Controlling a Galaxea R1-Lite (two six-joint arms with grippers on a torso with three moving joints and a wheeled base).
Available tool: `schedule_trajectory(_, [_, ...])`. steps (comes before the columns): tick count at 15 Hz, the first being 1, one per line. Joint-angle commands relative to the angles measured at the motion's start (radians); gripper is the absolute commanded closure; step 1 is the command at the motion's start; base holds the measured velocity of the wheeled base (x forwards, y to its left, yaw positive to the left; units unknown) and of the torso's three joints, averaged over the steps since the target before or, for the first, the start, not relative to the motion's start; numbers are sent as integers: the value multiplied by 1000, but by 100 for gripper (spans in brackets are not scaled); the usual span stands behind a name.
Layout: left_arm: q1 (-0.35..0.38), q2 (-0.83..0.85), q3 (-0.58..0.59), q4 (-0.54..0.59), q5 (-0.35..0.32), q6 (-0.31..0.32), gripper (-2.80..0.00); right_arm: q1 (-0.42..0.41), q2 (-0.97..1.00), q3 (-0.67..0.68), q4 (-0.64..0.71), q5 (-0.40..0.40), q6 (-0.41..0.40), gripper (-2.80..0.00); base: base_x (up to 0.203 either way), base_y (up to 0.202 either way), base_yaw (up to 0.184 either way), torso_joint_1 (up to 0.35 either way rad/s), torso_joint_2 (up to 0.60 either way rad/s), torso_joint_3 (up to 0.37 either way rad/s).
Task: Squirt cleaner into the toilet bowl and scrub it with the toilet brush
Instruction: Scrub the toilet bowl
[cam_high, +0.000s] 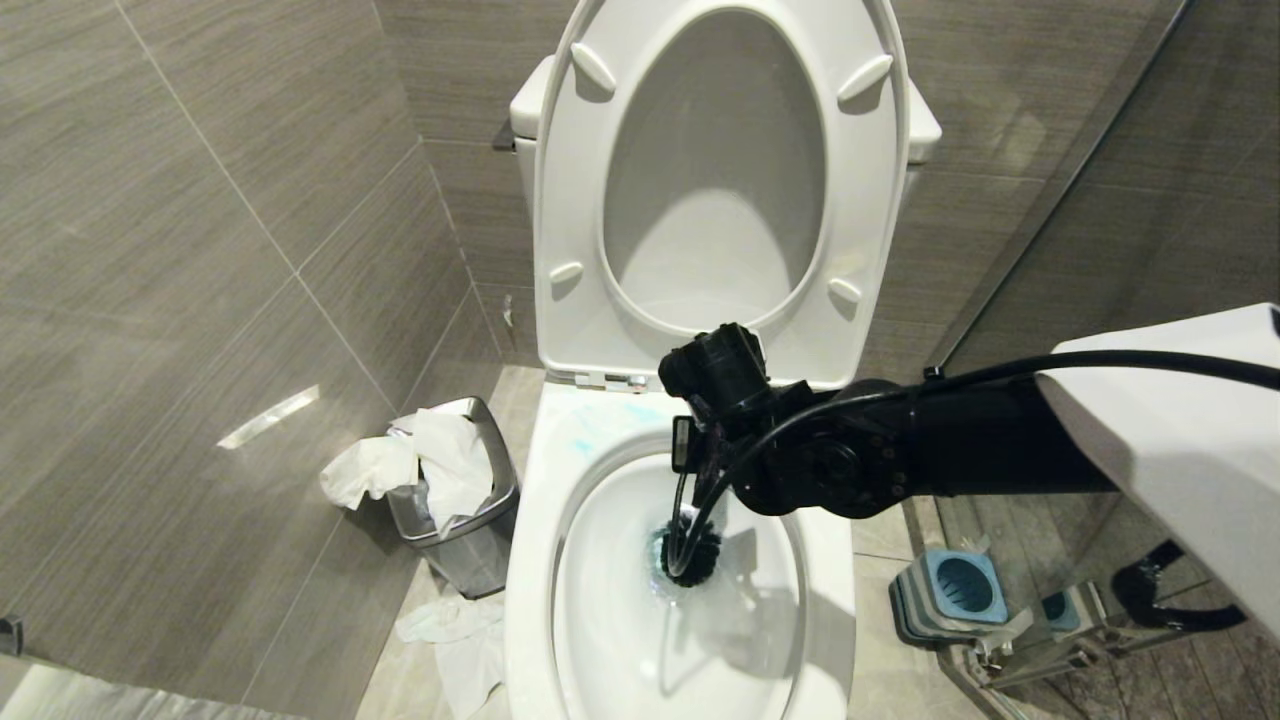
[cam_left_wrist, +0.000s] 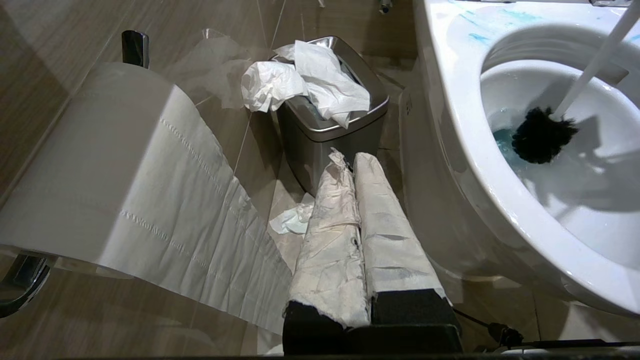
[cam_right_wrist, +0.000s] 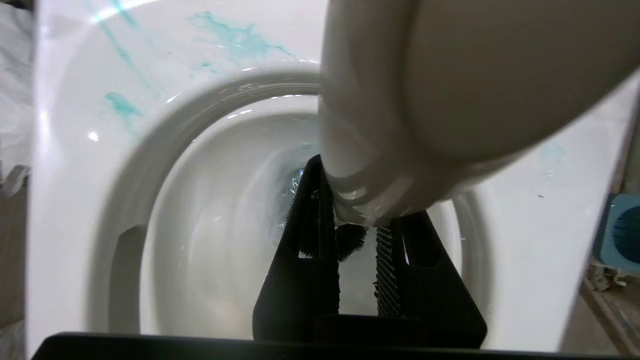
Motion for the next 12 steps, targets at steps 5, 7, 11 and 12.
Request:
schedule_trajectory(5, [0, 1, 2, 0, 0, 0, 0, 56, -311, 188, -1, -6, -75, 0, 0, 0, 0, 0, 0, 0])
schedule_trajectory(7, [0, 1, 2, 0, 0, 0, 0, 62, -293, 193, -4, -7, -75, 0, 0, 0, 0, 0, 0, 0])
schedule_trajectory(11, [0, 1, 2, 0, 0, -1, 0, 56, -179, 185, -47, -6, -72, 0, 0, 0, 0, 0, 0, 0])
schedule_trajectory(12, [0, 1, 2, 0, 0, 0, 0, 48, -141, 184, -85, -6, -75, 0, 0, 0, 0, 0, 0, 0])
